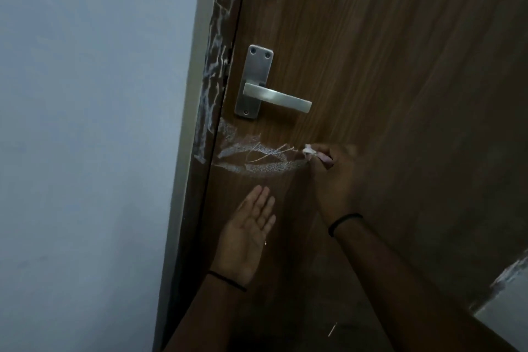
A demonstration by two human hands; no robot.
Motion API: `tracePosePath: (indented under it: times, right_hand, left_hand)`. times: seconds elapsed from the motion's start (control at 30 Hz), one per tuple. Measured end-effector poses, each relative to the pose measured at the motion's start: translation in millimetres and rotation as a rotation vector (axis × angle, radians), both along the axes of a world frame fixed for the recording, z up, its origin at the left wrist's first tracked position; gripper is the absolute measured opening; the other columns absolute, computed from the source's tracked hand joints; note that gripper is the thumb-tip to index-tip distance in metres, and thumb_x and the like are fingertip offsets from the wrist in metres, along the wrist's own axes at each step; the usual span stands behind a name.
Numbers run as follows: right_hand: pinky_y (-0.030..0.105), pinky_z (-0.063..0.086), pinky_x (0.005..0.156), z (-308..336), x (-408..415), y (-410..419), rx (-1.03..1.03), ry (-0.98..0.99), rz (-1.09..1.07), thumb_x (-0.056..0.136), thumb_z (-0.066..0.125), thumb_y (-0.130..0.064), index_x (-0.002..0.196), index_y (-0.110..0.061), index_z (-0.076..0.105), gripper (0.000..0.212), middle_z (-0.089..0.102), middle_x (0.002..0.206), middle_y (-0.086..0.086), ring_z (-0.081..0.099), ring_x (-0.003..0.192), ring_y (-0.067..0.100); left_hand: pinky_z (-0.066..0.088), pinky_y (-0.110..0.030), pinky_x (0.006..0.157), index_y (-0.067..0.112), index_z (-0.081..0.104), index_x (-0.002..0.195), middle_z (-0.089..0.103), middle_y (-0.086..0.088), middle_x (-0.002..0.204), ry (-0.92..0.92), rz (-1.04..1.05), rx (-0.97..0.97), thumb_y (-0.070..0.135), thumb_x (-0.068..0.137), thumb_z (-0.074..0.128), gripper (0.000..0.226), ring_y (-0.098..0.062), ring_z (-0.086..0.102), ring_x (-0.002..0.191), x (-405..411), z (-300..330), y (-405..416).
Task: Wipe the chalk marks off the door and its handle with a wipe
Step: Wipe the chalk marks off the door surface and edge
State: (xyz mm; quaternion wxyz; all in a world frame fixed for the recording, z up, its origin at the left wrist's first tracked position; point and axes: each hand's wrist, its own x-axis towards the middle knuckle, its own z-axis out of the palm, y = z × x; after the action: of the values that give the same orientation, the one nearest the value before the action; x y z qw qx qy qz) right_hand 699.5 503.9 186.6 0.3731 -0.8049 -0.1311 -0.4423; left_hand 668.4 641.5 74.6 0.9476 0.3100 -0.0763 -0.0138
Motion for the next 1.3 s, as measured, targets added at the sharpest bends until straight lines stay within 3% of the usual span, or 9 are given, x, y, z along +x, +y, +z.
tracePosePath:
  times: [0.17,0.47,0.63,0.7,0.8,0.93,1.07,1.2,1.3]
  right_hand:
    - [0.009,0.047,0.082,-13,20,3,0.001,-0.092,-0.044,0.087,0.072,-0.007,0.099,-0.010,0.074,0.013,0.065,0.103,0.003,0.062,0.088,0.003]
    - [0.024,0.052,0.088,-42,22,10,-0.213,-0.106,0.004,0.085,0.074,0.001,0.095,-0.007,0.078,0.013,0.072,0.099,0.005,0.070,0.094,0.014]
    - [0.018,0.052,0.081,-21,31,4,-0.026,-0.180,-0.050,0.087,0.073,-0.009,0.093,-0.010,0.076,0.007,0.067,0.099,0.005,0.068,0.084,0.014]
    - [0.018,0.051,0.080,-23,32,12,-0.084,-0.170,-0.031,0.088,0.072,-0.008,0.093,-0.010,0.076,0.008,0.067,0.100,0.006,0.067,0.085,0.013]
    - [0.026,0.053,0.080,-42,26,12,-0.188,-0.075,0.022,0.085,0.073,-0.001,0.092,-0.009,0.077,0.012,0.068,0.097,0.007,0.068,0.086,0.017]
    - [0.038,0.056,0.083,-34,29,-4,-0.084,-0.051,-0.053,0.087,0.074,-0.010,0.094,-0.014,0.076,0.008,0.067,0.099,0.004,0.067,0.087,0.018]
    - [0.024,0.051,0.077,-20,35,19,-0.154,-0.131,-0.061,0.089,0.072,-0.019,0.092,-0.023,0.073,0.005,0.063,0.097,-0.003,0.060,0.083,0.006]
    - [0.039,0.055,0.080,-41,31,25,-0.314,0.008,0.079,0.086,0.072,-0.009,0.092,-0.020,0.076,0.013,0.067,0.097,0.000,0.065,0.089,0.016]
    - [0.042,0.056,0.078,-36,32,11,-0.228,-0.004,0.058,0.086,0.074,-0.015,0.091,-0.022,0.077,0.009,0.068,0.095,-0.001,0.067,0.086,0.014]
  left_hand:
    - [0.033,-0.037,0.112,0.015,0.048,0.141,0.058,-0.004,0.141,0.013,-0.057,-0.124,0.040,0.100,0.036,0.049,-0.015,0.052,0.132,19,-14,10]
    - [0.038,-0.039,0.108,0.008,0.049,0.139,0.059,-0.013,0.139,0.015,-0.058,-0.181,0.039,0.099,0.038,0.051,-0.022,0.055,0.130,29,-18,11]
    - [0.037,-0.041,0.110,0.010,0.048,0.140,0.061,-0.011,0.137,-0.004,0.014,-0.113,0.038,0.099,0.037,0.051,-0.022,0.056,0.129,24,-17,21]
    - [0.037,-0.041,0.109,0.011,0.048,0.140,0.061,-0.010,0.136,-0.008,0.035,-0.095,0.038,0.100,0.037,0.050,-0.021,0.057,0.128,22,-15,22]
    - [0.037,-0.042,0.110,0.012,0.048,0.140,0.062,-0.009,0.136,-0.004,0.038,-0.092,0.038,0.099,0.039,0.050,-0.021,0.058,0.127,19,-13,22]
    - [0.036,-0.042,0.111,0.014,0.047,0.141,0.061,-0.008,0.137,0.000,0.054,-0.100,0.040,0.099,0.038,0.050,-0.019,0.056,0.128,16,-15,27]
    - [0.036,-0.041,0.110,0.015,0.046,0.143,0.059,-0.007,0.139,0.006,0.046,-0.108,0.041,0.102,0.034,0.050,-0.019,0.055,0.130,15,-13,27]
    - [0.034,-0.042,0.112,0.015,0.045,0.144,0.057,-0.007,0.141,0.008,0.031,-0.112,0.042,0.101,0.034,0.052,-0.019,0.053,0.132,14,-11,29]
    - [0.032,-0.042,0.114,0.015,0.045,0.144,0.057,-0.008,0.141,0.020,0.034,-0.129,0.042,0.101,0.034,0.052,-0.019,0.053,0.132,14,-13,34]
